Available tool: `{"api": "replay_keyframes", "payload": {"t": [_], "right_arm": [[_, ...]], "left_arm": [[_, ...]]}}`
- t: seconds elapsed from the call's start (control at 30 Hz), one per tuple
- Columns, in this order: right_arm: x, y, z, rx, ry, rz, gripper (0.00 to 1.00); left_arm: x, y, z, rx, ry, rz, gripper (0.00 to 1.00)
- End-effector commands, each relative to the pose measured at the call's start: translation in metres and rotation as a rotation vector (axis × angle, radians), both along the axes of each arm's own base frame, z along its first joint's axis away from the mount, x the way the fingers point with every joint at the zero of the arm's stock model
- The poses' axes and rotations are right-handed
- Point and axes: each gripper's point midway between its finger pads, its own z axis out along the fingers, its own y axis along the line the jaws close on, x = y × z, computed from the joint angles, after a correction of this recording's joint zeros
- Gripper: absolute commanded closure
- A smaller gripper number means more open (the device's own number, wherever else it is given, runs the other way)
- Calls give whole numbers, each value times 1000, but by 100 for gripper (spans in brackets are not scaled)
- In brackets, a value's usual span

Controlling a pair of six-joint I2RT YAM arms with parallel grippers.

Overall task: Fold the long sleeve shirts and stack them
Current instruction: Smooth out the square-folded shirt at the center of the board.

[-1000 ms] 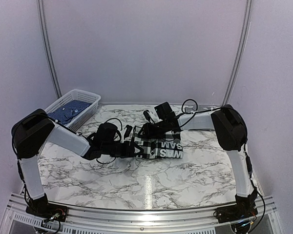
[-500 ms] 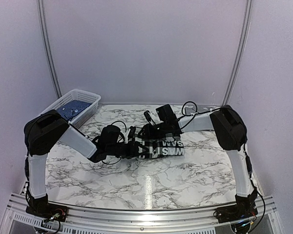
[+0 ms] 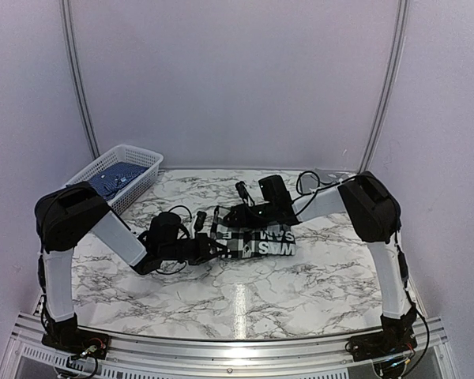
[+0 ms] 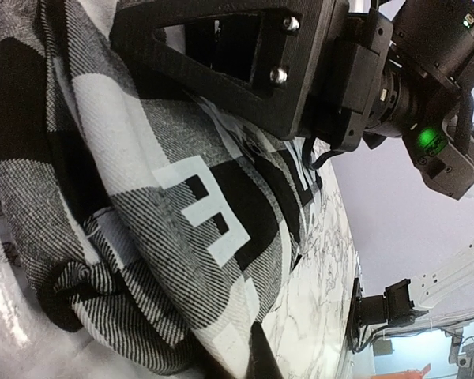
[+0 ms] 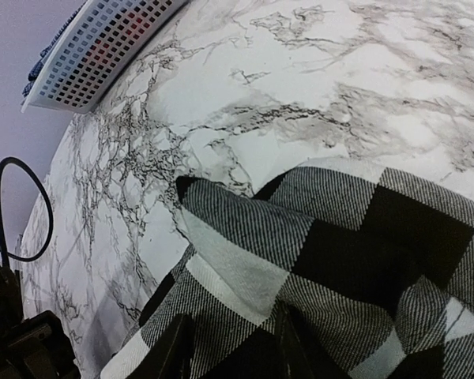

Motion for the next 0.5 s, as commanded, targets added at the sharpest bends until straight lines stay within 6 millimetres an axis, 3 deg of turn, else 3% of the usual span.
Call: {"api": "replay_keyframes", "payload": {"t": [0.0, 0.13, 0.23, 0.3, 0.37, 0.47], "right_arm": [[3, -31, -44, -92, 73, -80, 63], [3, -33, -47, -102, 68, -84, 63], [4, -34, -45, -107, 58, -84, 63], [5, -34, -39, -108, 49, -82, 62], [6, -32, -26, -103, 32, -76, 60], [12, -29, 7, -87, -8, -77, 58]], "left_arm": [[-9, 8, 19, -39, -7, 7, 100], [-8, 18, 11, 1, 13, 46, 100], [-9, 27, 1, 53, 29, 76, 88], [-10, 32, -5, 92, 37, 89, 86], [-9, 35, -7, 119, 36, 95, 84], [-9, 35, -5, 125, 34, 96, 89]]}}
